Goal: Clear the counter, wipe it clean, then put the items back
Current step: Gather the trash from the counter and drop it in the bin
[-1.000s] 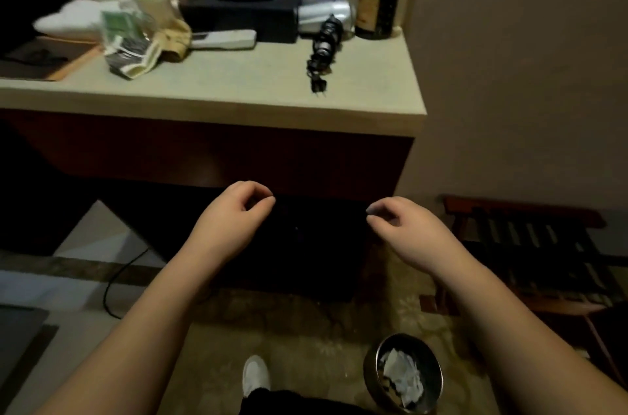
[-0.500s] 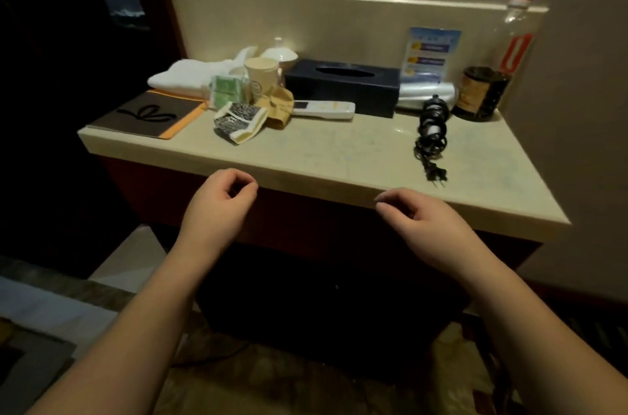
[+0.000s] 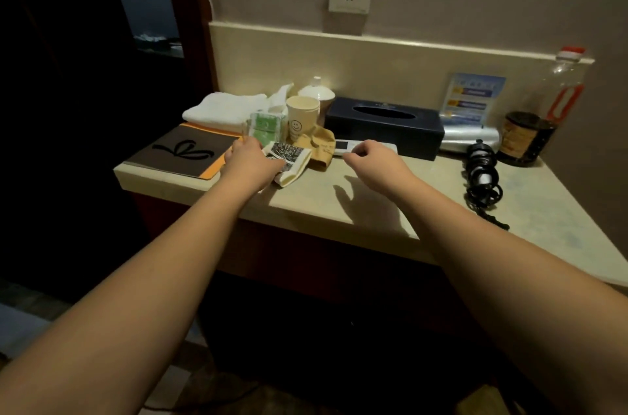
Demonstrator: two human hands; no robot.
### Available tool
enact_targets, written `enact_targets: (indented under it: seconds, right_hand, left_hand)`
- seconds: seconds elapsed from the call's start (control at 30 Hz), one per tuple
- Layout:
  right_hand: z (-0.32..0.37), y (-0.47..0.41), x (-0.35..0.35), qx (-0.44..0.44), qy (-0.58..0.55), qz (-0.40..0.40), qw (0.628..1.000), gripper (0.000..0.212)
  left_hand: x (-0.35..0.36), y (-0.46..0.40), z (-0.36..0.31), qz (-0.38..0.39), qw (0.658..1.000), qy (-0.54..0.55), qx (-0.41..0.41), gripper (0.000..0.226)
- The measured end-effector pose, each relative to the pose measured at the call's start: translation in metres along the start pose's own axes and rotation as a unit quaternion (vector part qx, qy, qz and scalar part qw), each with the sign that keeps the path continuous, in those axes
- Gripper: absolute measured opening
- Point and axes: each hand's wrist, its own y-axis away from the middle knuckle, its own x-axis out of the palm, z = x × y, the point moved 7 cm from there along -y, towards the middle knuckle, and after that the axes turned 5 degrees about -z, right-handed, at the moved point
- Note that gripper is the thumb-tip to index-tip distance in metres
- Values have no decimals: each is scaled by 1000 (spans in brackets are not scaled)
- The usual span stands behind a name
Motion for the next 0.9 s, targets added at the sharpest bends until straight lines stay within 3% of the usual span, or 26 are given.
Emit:
enact_targets:
  seconds: [0.2,0.47,0.9]
  right_hand:
    - [17,-43,28,45,15,-13,999,51]
    - [24,-71,54,97,82,-31,991,56]
    - [25,-74,59,161,53,-35,985,61]
  left_hand:
    - [11,-27,10,37,998,-34,-29,89]
    - [8,-39,8,24,998,-58,-19,68]
    - [24,-48,4,72,991,-113,-7,67]
